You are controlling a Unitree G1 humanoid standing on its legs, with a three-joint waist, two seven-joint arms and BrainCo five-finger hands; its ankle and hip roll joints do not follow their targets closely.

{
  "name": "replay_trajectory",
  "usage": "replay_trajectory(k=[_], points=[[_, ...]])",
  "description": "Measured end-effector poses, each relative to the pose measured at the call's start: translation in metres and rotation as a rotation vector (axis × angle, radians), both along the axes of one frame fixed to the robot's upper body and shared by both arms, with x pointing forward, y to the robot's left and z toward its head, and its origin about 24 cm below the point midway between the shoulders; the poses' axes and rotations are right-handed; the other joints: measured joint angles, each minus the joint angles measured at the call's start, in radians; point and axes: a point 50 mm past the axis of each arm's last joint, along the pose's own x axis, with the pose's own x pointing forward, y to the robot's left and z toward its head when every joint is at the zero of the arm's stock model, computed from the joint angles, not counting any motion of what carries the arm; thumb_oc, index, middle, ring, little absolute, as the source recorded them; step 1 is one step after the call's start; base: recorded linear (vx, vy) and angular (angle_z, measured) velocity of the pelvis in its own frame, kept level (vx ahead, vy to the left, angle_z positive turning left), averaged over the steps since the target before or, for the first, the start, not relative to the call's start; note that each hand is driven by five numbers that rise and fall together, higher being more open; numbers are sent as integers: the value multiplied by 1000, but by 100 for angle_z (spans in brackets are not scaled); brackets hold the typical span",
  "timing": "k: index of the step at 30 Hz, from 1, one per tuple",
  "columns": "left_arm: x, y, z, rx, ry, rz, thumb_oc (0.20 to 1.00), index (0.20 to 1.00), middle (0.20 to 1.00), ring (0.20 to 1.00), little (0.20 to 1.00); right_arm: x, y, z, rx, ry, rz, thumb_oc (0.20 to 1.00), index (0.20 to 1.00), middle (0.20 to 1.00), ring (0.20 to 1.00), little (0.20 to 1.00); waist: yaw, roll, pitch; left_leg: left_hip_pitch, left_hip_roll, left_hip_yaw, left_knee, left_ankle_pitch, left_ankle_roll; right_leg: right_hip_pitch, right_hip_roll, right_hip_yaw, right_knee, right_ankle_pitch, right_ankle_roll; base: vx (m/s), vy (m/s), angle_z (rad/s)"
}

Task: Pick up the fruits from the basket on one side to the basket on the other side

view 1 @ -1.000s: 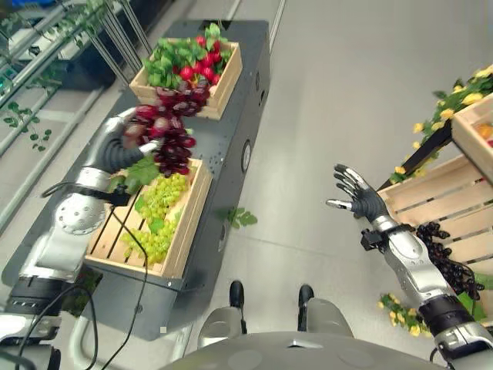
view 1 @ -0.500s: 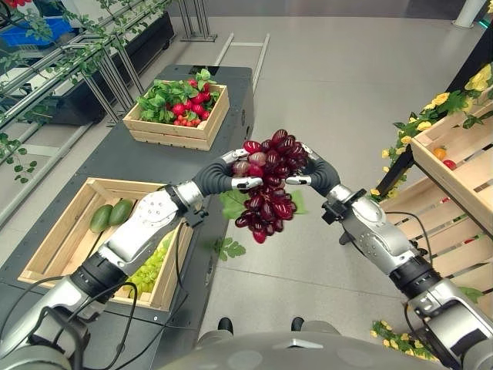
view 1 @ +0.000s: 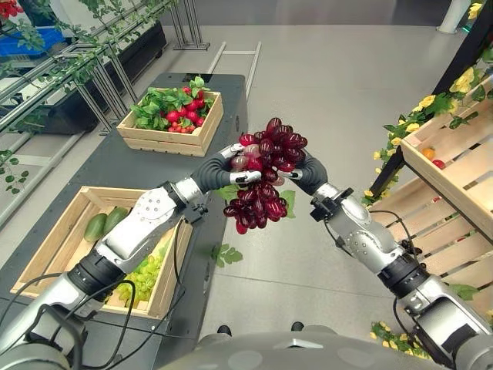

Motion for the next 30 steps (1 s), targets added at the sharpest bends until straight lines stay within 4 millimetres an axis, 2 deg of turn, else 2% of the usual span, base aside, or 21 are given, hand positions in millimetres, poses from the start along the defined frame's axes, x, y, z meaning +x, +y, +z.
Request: replay_trajectory(k=[9,13,16,21,26,30], points=[[-1,-3,-2,-7,9,-6,200,200,200,200,200,-1,3,0,85,45,9,1000,1000,1000,1000,1000,1,0,0,7,0,-2,0,0,0,22,0,-3,-26,15,0,0,0,0],[-5,-3,-11,-20,42,-5,200,200,200,200,200,-7,13,-8,233,127,24,1000,1000,1000,1000,1000,0,1,0,13,1,-1,0,-2,-1,31,0,-2,-36,17,-1,0,0,0],[-8,-3,-16,-23,63,-10,200,200,200,200,200,-10,14,-9,286,157,31,1000,1000,1000,1000,1000,2,1,-1,13,1,-1,0,-2,-1,31,0,-2,-36,17,-1,0,0,0],[-13,-2,-24,4,77,-19,200,200,200,200,200,-13,15,-3,353,159,64,1000,1000,1000,1000,1000,1,1,-1,13,1,-1,0,-2,-1,30,0,-2,-36,17,-1,0,0,0],[-17,2,-31,53,83,-10,200,200,200,200,200,-21,20,18,428,101,151,1000,1000,1000,1000,1000,1,1,-1,13,2,0,0,-2,-1,30,0,-1,-35,17,-1,0,0,0],[-18,4,-35,67,105,-12,200,200,200,200,200,-22,19,19,429,92,165,1000,1000,1000,1000,1000,2,1,-1,13,1,0,0,-2,-1,29,0,-1,-34,17,-1,0,0,0]])
